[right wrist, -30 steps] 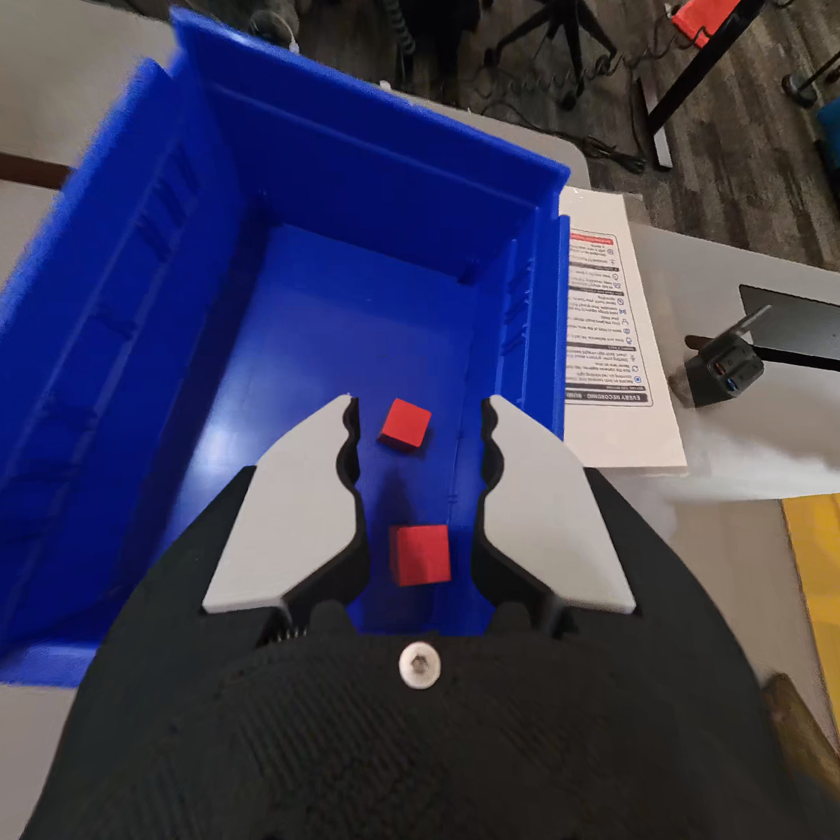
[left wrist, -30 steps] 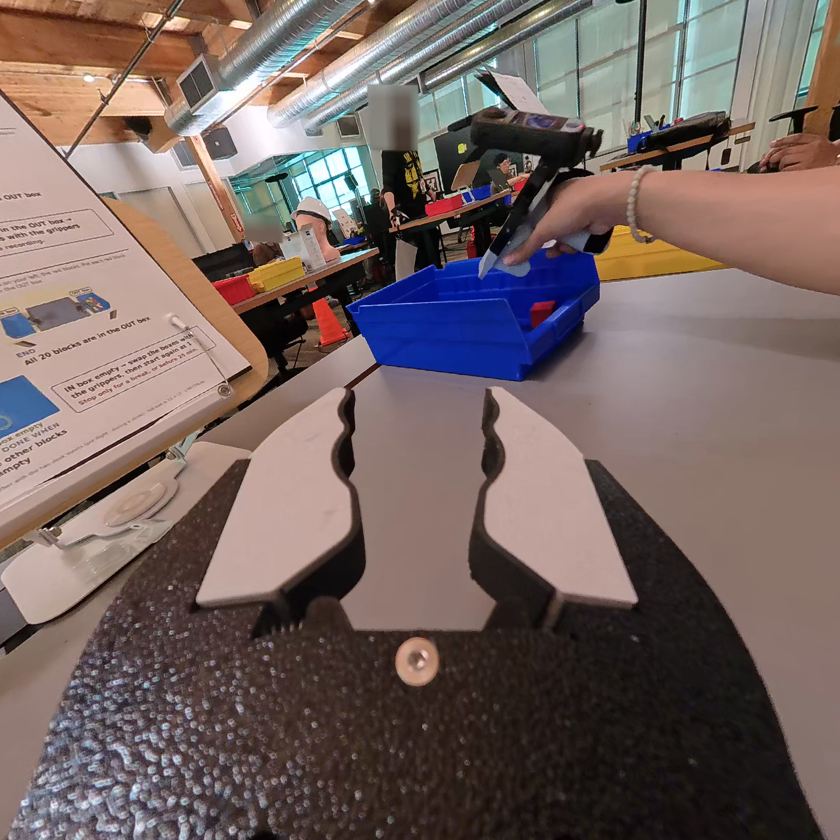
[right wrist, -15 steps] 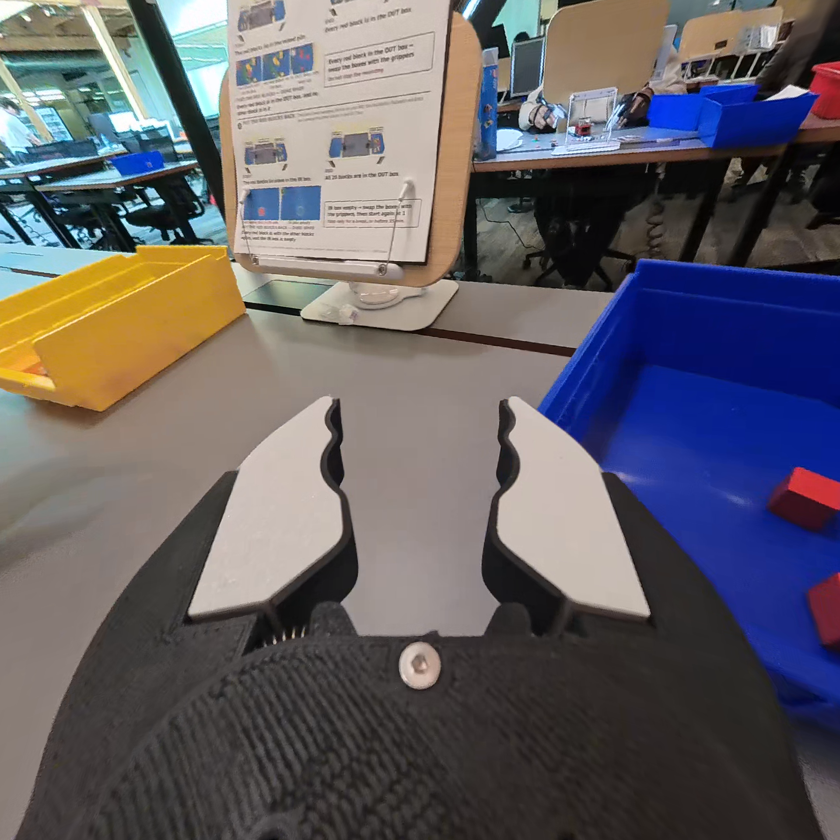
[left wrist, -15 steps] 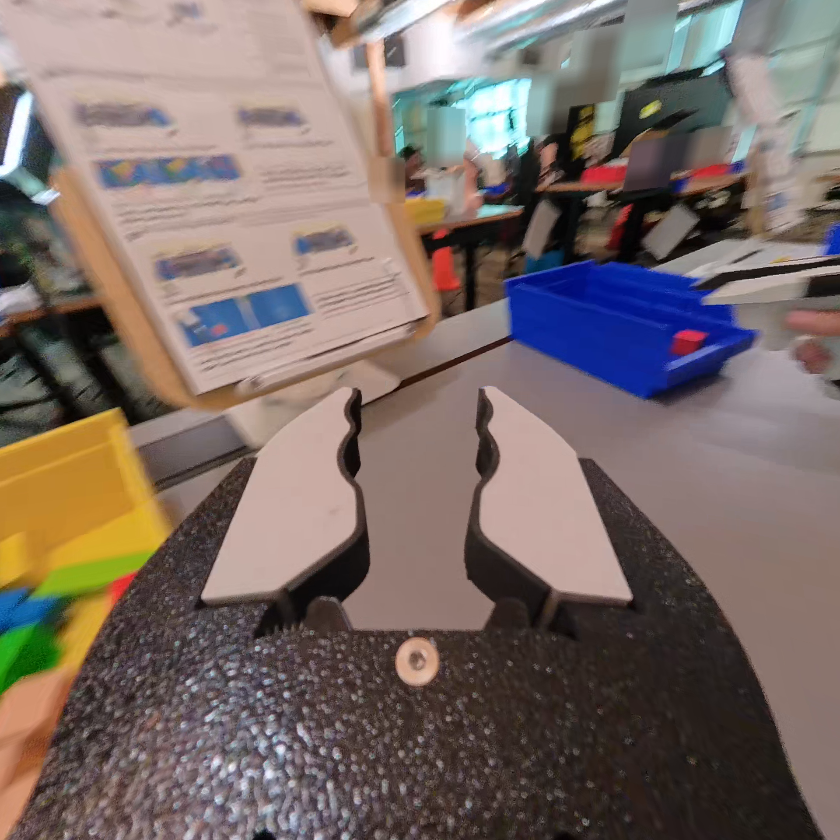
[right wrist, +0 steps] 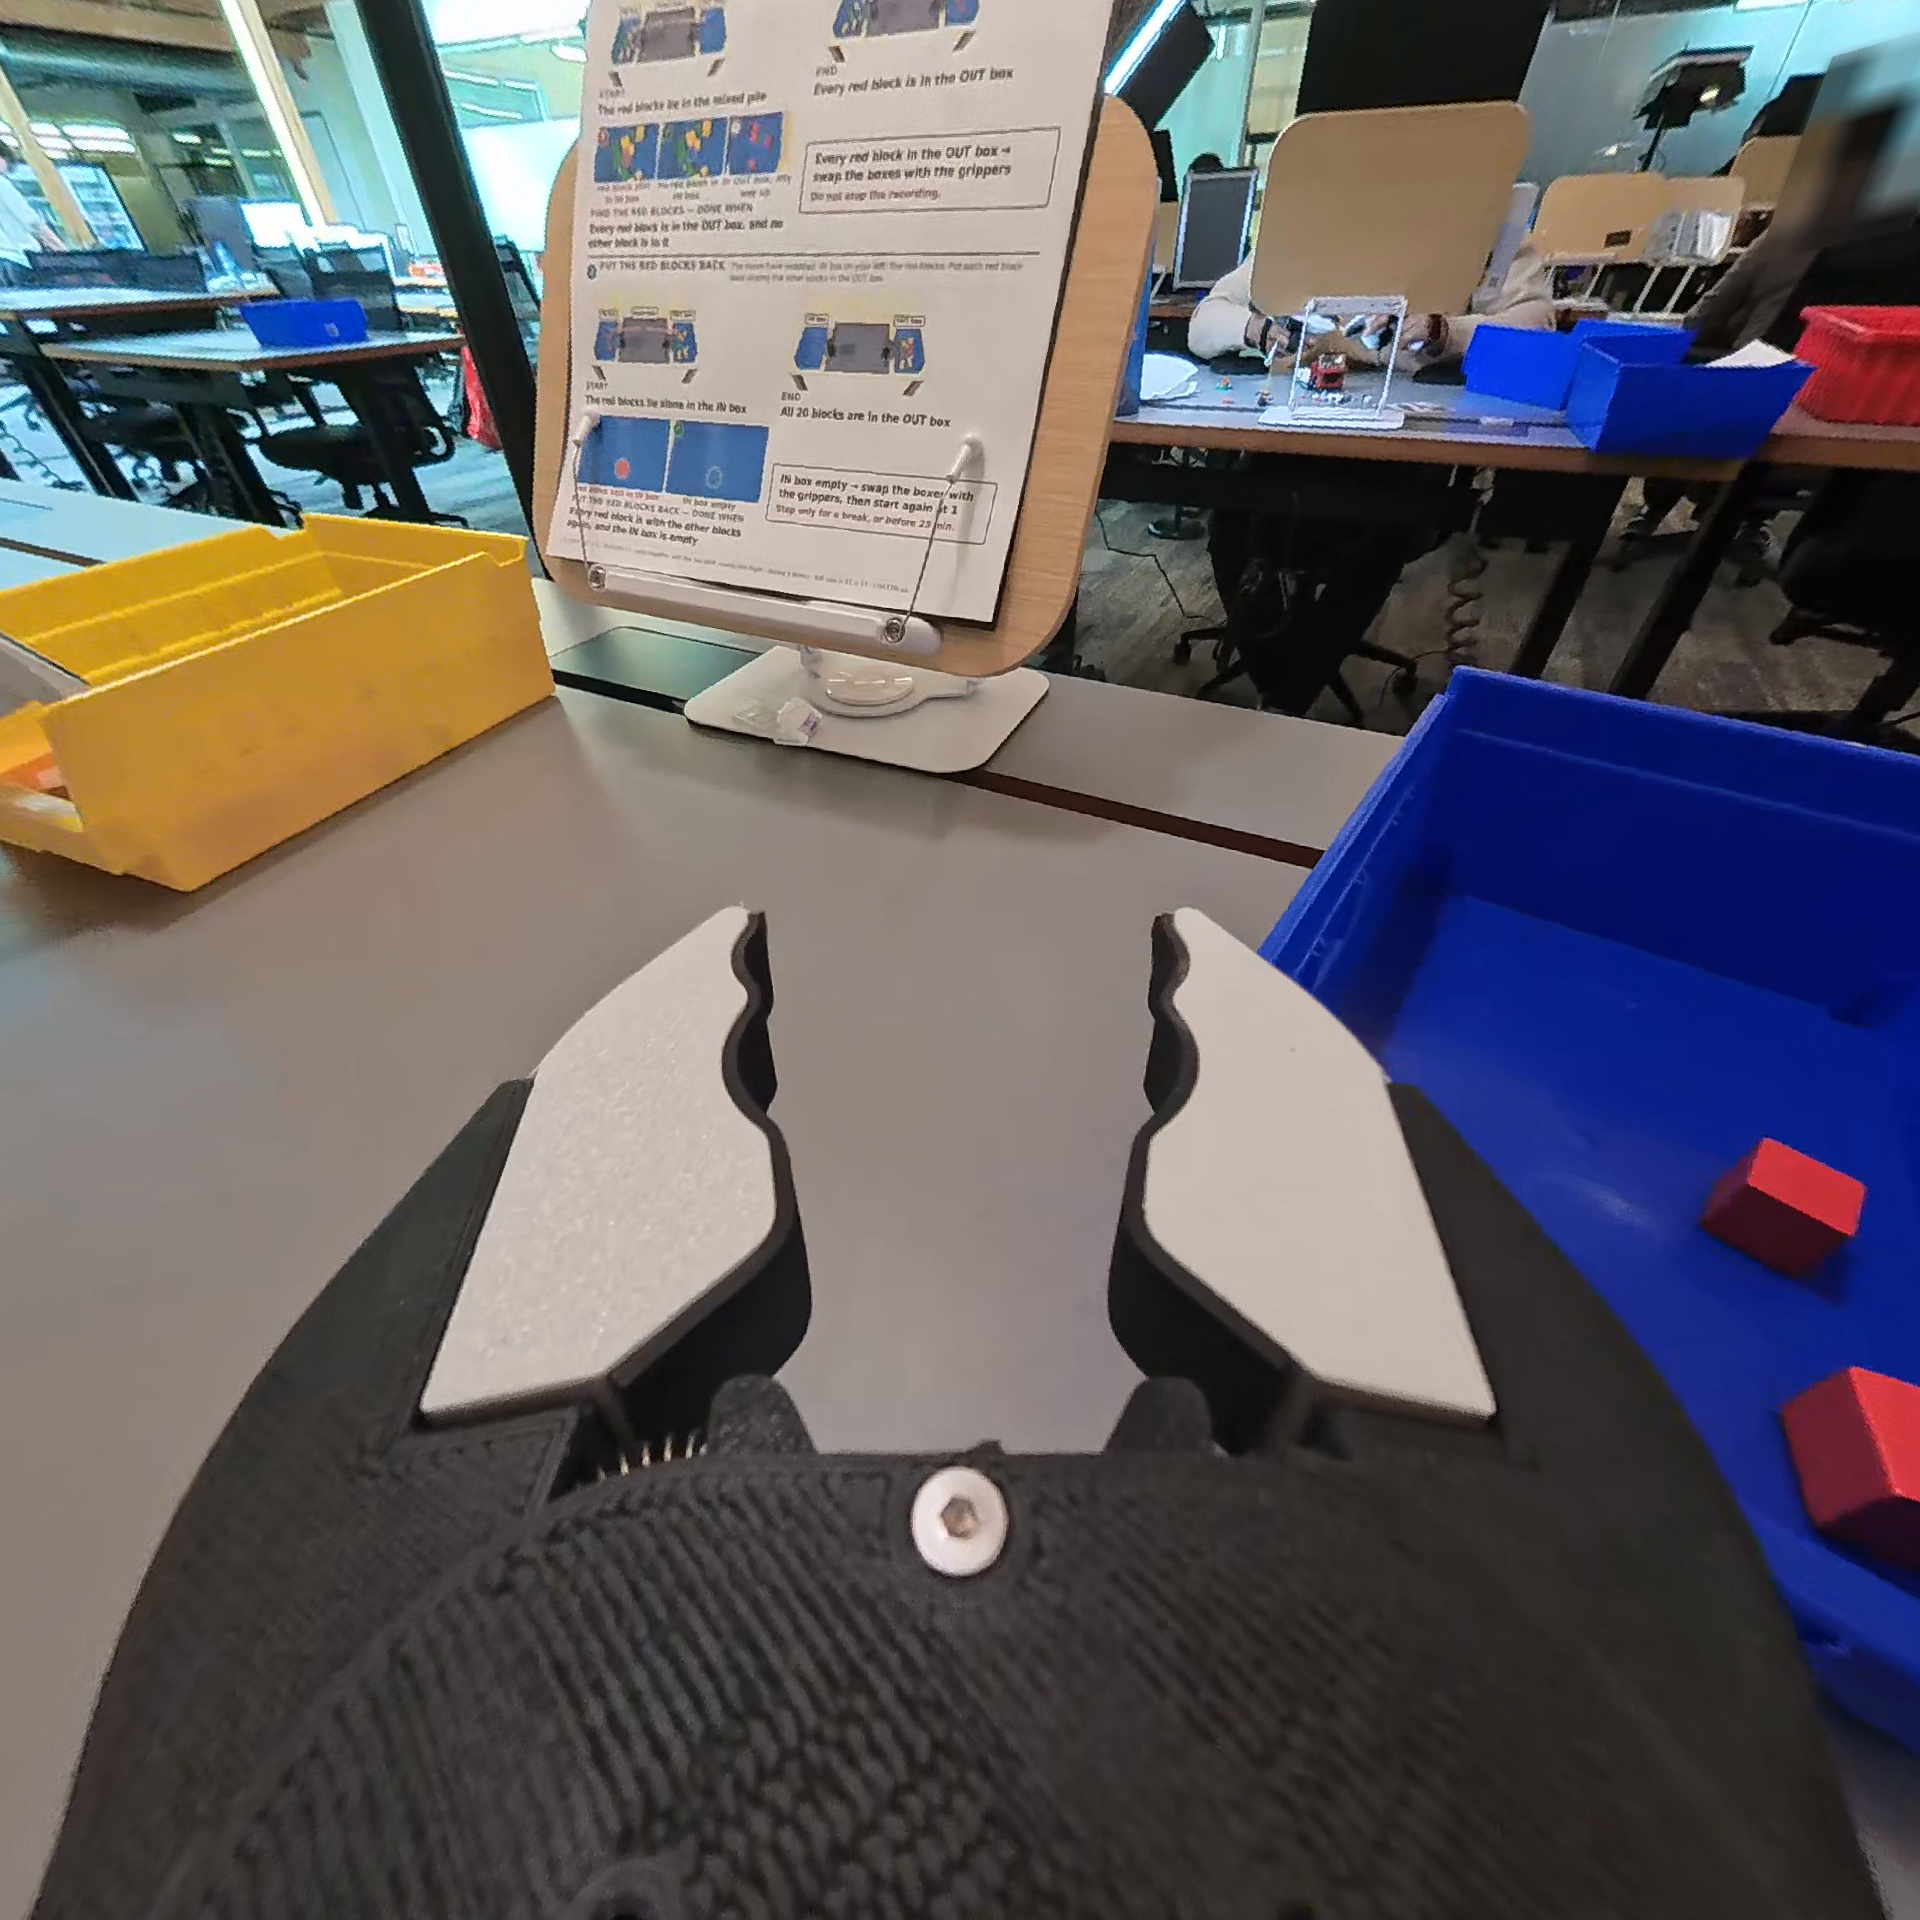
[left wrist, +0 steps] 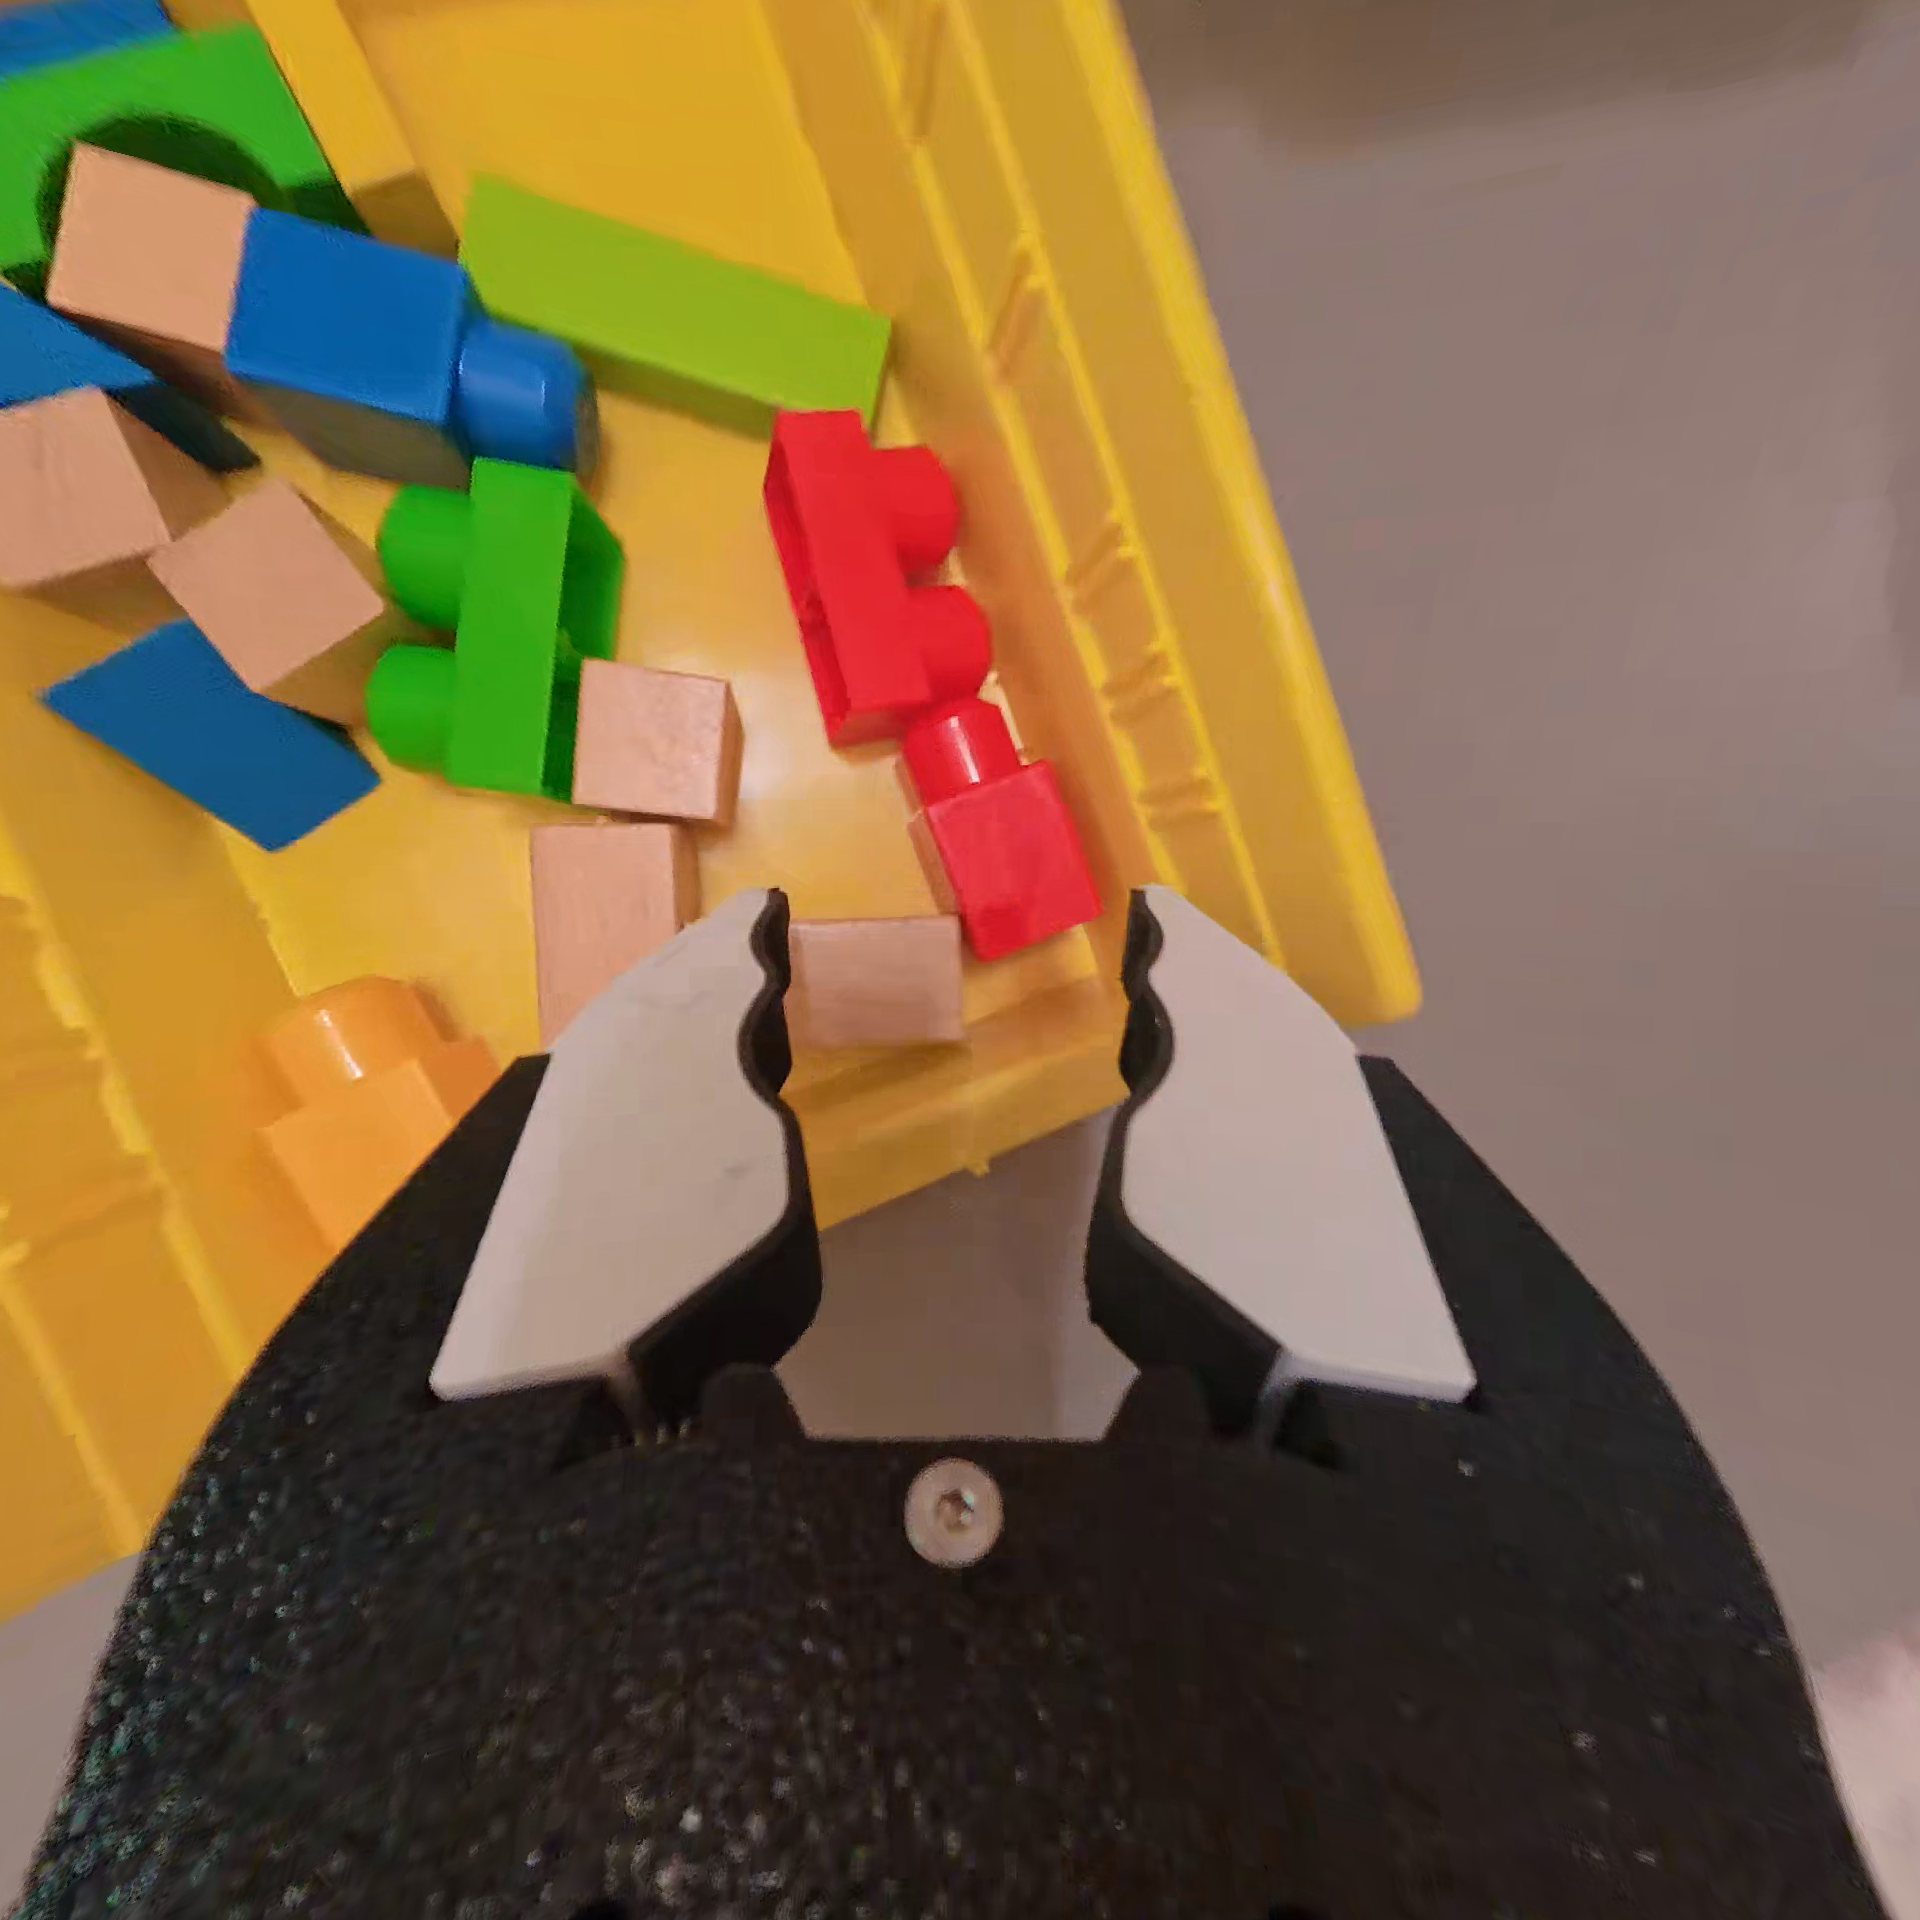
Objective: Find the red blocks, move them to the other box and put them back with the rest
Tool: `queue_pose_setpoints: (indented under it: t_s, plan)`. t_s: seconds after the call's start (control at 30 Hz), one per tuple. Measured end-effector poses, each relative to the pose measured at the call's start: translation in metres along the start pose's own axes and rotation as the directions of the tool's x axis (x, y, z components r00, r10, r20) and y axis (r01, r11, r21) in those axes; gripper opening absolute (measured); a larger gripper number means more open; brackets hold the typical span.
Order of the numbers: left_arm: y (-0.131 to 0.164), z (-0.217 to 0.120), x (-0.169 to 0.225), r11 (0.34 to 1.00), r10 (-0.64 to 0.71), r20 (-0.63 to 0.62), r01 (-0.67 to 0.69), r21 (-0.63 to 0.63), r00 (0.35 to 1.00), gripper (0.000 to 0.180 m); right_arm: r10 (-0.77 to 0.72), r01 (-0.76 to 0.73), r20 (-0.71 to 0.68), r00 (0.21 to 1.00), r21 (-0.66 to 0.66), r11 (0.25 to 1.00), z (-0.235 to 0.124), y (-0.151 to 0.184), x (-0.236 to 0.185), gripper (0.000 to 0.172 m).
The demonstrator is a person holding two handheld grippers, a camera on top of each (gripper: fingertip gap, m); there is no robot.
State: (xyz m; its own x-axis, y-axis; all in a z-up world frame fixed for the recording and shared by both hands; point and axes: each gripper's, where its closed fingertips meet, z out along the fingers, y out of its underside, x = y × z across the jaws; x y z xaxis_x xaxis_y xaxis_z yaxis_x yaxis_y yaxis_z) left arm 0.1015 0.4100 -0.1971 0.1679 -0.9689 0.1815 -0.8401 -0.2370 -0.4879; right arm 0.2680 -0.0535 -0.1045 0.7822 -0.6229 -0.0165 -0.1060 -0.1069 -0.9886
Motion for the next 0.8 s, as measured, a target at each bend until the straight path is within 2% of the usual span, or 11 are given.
queue_pose_setpoints:
  t_s: [0.17, 0.2, 0.27, 0.57, 0.8]
  plan:
    - [0.001, 0.024, 0.002, 0.991, -0.031, 0.004, 0.032, -0.130, 0.999, 0.061, -0.007, 0.007, -0.003, 1.000, 0.001, 1.000, -0.006, -0.001, 0.002, 0.073]
    - [0.000, 0.028, 0.004, 0.989, -0.044, -0.005, 0.043, -0.141, 0.999, 0.061, -0.005, 0.005, -0.004, 1.000, 0.008, 1.000, -0.008, -0.003, 0.003, 0.073]
    - [0.000, 0.033, 0.006, 0.985, -0.058, -0.003, 0.057, -0.161, 0.998, 0.049, 0.000, 0.000, -0.007, 1.000, 0.020, 1.000, -0.011, -0.005, 0.005, 0.073]
    - [0.008, 0.044, 0.004, 0.962, -0.136, 0.033, 0.140, -0.233, 0.990, 0.044, 0.006, -0.005, -0.020, 1.000, 0.033, 0.999, -0.017, -0.008, 0.011, 0.073]
    - [0.021, 0.042, 0.007, 0.935, -0.064, 0.044, 0.075, -0.346, 0.997, 0.042, 0.007, -0.006, -0.008, 1.000, 0.025, 1.000, -0.016, -0.006, 0.009, 0.074]
